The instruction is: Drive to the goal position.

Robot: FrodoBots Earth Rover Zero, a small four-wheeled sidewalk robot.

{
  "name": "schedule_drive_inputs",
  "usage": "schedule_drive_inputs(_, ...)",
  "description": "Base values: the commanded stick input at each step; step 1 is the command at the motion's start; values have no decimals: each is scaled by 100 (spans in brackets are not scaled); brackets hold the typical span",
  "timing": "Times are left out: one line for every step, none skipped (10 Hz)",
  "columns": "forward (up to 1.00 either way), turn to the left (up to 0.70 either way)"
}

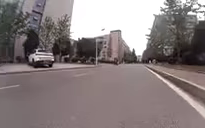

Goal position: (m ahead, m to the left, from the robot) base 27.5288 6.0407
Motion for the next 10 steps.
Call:
schedule_drive_inputs(70, 14)
schedule_drive_inputs(70, 14)
schedule_drive_inputs(70, 14)
schedule_drive_inputs(70, 14)
schedule_drive_inputs(70, 14)
schedule_drive_inputs(70, 14)
schedule_drive_inputs(70, 14)
schedule_drive_inputs(70, 14)
schedule_drive_inputs(70, 14)
schedule_drive_inputs(70, 10)
